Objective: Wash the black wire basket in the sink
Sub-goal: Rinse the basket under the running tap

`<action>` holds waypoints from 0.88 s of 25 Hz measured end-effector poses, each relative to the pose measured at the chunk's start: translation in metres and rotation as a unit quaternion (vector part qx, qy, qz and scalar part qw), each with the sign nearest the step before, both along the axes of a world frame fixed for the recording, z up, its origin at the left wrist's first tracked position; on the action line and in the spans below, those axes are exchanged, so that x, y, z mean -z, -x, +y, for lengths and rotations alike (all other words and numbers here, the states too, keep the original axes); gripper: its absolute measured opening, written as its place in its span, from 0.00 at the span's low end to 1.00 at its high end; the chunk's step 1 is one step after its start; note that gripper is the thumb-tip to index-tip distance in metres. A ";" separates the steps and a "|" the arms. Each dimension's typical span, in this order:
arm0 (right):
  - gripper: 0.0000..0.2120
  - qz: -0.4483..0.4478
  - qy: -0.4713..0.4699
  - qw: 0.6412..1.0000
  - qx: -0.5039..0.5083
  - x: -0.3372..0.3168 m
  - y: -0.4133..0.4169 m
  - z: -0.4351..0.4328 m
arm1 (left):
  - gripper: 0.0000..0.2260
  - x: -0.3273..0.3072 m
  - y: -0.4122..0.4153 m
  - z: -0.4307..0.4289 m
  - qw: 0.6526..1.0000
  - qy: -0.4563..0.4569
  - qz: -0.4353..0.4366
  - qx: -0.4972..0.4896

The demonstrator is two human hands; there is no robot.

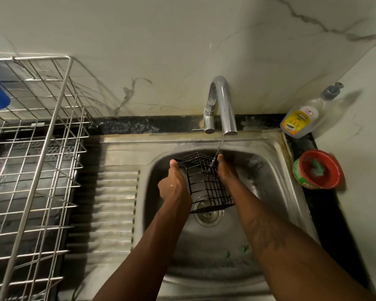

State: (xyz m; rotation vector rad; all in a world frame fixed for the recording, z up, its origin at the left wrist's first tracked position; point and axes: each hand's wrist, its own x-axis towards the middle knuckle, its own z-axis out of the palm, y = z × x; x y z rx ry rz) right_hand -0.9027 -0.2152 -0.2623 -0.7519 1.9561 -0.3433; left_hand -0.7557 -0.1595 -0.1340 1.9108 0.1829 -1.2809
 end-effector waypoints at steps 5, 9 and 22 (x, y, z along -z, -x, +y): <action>0.40 0.072 0.038 0.988 -0.134 -0.069 -0.051 0.041 | 0.30 0.002 -0.015 0.006 0.999 -0.033 -0.014 0.022; 0.39 0.081 0.052 0.983 -0.154 -0.059 -0.054 0.042 | 0.31 0.004 -0.022 0.006 0.999 -0.033 0.013 -0.008; 0.46 0.102 0.070 0.968 -0.218 -0.110 -0.100 0.065 | 0.28 0.009 -0.017 0.014 0.999 -0.001 0.006 -0.035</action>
